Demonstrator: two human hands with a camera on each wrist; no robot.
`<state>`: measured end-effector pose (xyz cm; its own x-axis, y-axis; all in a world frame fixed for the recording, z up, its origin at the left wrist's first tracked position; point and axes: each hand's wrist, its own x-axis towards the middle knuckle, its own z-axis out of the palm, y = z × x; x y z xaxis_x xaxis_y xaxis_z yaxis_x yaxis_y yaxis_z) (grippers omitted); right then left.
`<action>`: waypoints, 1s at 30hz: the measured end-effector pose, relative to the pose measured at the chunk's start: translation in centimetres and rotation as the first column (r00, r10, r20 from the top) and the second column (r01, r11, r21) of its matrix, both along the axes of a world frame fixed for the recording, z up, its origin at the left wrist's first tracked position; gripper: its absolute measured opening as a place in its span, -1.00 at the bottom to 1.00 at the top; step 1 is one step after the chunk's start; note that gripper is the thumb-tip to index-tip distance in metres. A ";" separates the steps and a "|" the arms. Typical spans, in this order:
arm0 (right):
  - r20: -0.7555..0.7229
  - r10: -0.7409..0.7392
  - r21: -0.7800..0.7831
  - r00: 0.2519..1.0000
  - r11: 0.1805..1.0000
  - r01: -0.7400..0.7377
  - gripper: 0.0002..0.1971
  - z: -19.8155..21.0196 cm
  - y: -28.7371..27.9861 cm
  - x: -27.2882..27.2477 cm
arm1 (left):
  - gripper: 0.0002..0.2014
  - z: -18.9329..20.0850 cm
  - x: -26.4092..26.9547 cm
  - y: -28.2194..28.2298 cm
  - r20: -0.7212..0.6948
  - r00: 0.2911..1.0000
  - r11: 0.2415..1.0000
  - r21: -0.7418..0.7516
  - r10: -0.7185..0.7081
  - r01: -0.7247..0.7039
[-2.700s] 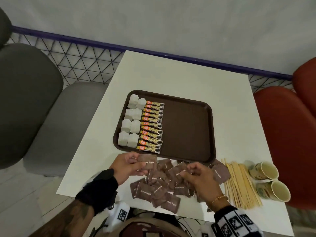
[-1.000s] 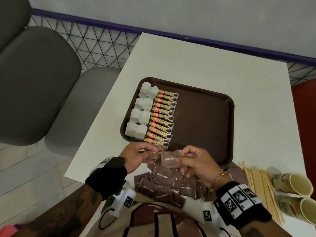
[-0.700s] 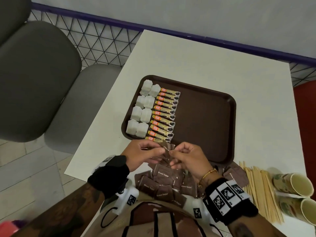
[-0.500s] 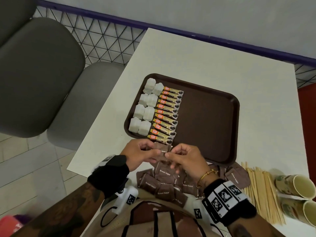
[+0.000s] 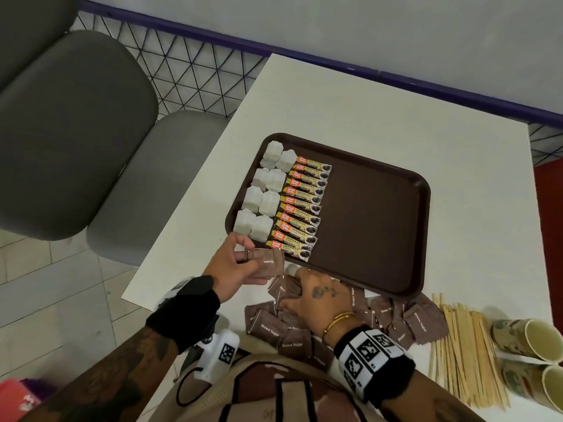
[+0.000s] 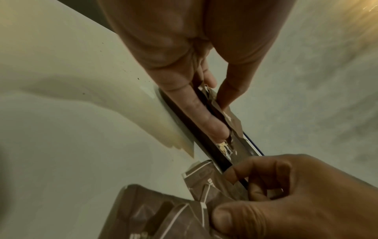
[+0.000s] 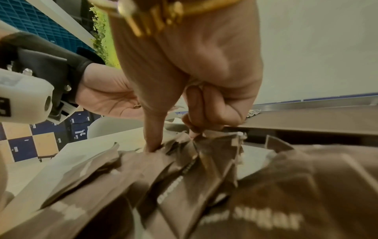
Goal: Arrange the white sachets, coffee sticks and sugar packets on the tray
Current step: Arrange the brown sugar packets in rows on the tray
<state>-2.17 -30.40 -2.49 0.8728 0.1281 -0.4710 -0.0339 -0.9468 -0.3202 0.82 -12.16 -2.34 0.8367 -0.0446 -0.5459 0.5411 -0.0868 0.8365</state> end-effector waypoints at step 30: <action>-0.198 -0.143 0.683 0.970 0.689 0.241 -0.83 3.3 -4.5 3.3 | -0.73 2.1 0.9 -3.4 -0.153 0.964 0.936 -0.314 -0.216 0.160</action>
